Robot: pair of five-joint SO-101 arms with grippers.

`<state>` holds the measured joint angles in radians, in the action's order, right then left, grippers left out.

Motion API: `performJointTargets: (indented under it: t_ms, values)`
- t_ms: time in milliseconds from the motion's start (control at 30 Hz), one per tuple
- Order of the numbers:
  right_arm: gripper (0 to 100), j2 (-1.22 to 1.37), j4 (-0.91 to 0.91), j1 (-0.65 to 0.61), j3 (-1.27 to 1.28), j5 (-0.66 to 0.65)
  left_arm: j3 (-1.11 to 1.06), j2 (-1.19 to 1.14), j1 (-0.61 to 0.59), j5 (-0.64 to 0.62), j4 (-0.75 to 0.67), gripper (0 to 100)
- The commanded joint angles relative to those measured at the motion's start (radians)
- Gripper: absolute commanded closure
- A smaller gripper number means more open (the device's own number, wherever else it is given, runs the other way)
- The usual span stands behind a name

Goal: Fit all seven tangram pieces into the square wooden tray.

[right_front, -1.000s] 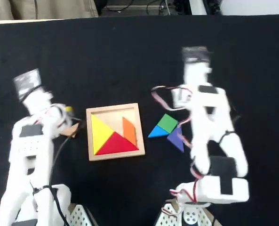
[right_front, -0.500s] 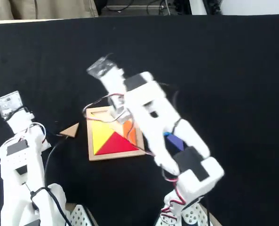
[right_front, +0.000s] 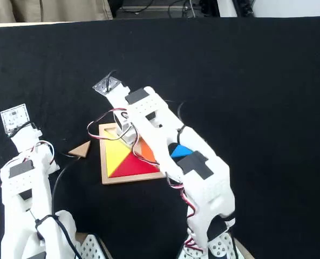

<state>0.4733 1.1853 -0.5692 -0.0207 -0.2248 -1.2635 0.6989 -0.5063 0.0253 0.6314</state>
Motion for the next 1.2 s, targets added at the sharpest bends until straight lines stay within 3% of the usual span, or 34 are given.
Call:
performJointTargets:
  t_ms: [0,367,567,733,967,1033,1100,1167]
  values:
    - [98.8,-0.008,0.058,0.026,-0.058,0.008,0.002,0.021,0.015,0.005,0.003,97]
    - [98.8,-0.039,0.167,0.025,-0.024,0.008,0.002,0.021,0.015,0.005,0.003,97]
    - [98.8,-0.291,0.245,0.046,-0.028,0.006,0.002,0.021,0.015,0.005,0.003,97]
    - [98.8,-0.556,0.365,0.229,0.033,-0.038,0.005,0.021,0.01,0.005,0.003,97]
    - [97.2,-0.84,0.218,0.578,0.559,-0.345,0.015,0.023,0.016,-0.002,0.003,97]
    - [90.0,-0.894,0.121,0.626,0.699,-0.381,0.027,0.023,0.054,0.002,0.02,95]
    - [79.8,-0.924,0.034,0.651,0.802,-0.381,0.03,0.021,0.117,0.003,0.068,88]
    - [76.6,-0.934,-0.029,0.654,0.862,-0.377,0.03,0.021,0.157,0.006,0.098,80]
